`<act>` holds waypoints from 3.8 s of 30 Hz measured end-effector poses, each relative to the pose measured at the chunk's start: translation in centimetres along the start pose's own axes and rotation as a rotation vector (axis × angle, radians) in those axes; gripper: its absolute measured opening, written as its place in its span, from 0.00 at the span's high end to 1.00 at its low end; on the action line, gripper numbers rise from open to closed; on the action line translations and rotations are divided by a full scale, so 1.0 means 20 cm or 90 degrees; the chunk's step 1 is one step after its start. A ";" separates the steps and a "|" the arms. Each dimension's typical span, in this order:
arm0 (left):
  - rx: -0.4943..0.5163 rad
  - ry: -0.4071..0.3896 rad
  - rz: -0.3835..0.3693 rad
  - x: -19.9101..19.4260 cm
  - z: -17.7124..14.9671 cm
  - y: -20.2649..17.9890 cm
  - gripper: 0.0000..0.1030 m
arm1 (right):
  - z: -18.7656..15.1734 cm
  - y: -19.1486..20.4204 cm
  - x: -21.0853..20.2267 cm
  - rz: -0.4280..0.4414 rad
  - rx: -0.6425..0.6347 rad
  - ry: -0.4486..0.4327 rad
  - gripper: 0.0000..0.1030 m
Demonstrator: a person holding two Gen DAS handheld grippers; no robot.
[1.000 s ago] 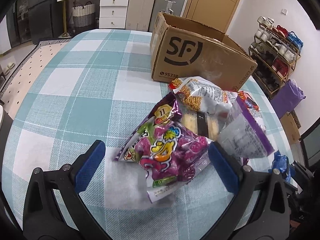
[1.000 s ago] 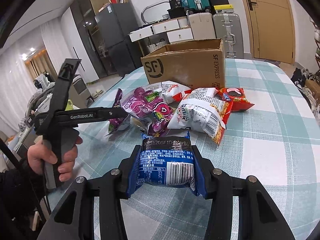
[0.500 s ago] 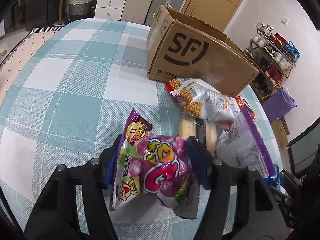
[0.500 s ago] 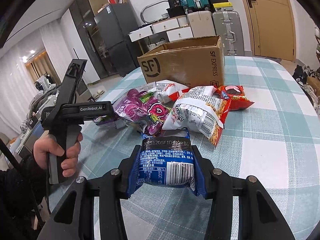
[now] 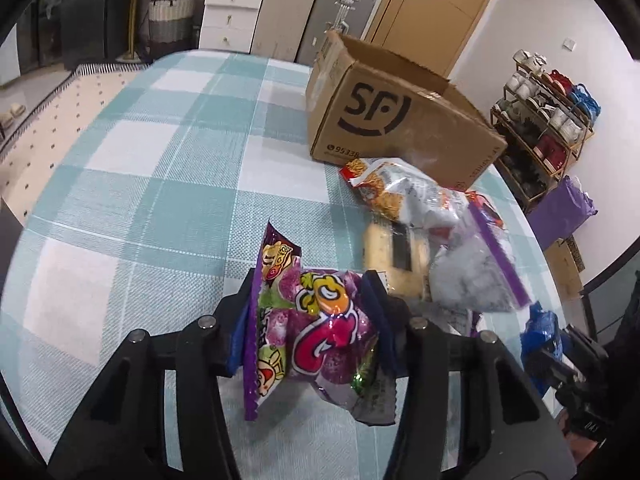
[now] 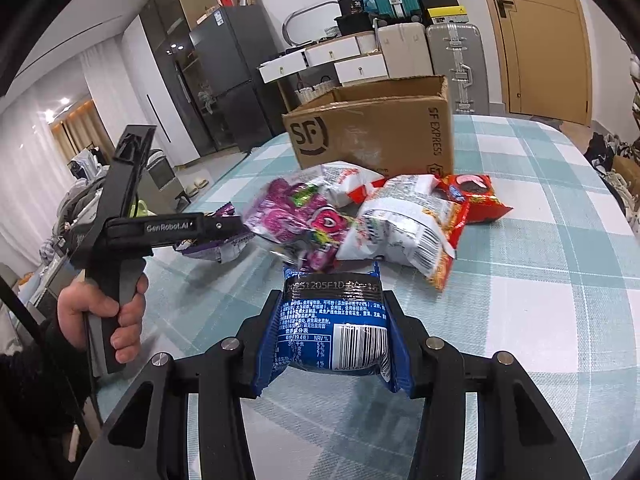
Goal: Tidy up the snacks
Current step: 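Carry the purple candy bag and blue cookie pack over the box with both grippers, then open both grippers to drop the snacks into the box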
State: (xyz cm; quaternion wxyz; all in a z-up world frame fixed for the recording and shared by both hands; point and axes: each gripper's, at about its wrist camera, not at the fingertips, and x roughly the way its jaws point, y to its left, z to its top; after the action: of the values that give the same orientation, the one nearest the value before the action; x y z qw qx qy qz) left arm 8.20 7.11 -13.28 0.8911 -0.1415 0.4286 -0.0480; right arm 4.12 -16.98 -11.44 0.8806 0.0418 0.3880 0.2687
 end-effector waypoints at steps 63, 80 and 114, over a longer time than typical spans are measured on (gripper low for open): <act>0.155 -0.090 -0.045 -0.46 0.54 -0.54 0.54 | 0.73 0.15 -0.32 0.074 -0.038 -0.134 0.53; 0.129 -0.001 -0.058 0.06 1.32 -0.64 0.54 | 1.34 -0.22 0.02 0.091 0.045 -0.090 0.53; 0.125 0.027 -0.031 0.48 1.26 -0.53 0.22 | 1.24 -0.48 0.41 0.029 0.063 -0.022 0.30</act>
State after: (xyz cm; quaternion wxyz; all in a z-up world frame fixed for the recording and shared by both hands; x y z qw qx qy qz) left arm 34.25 0.39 -2.53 0.8900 -0.0632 0.4369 -0.1143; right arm 30.50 -17.63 -2.30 0.8777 0.0986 0.3844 0.2687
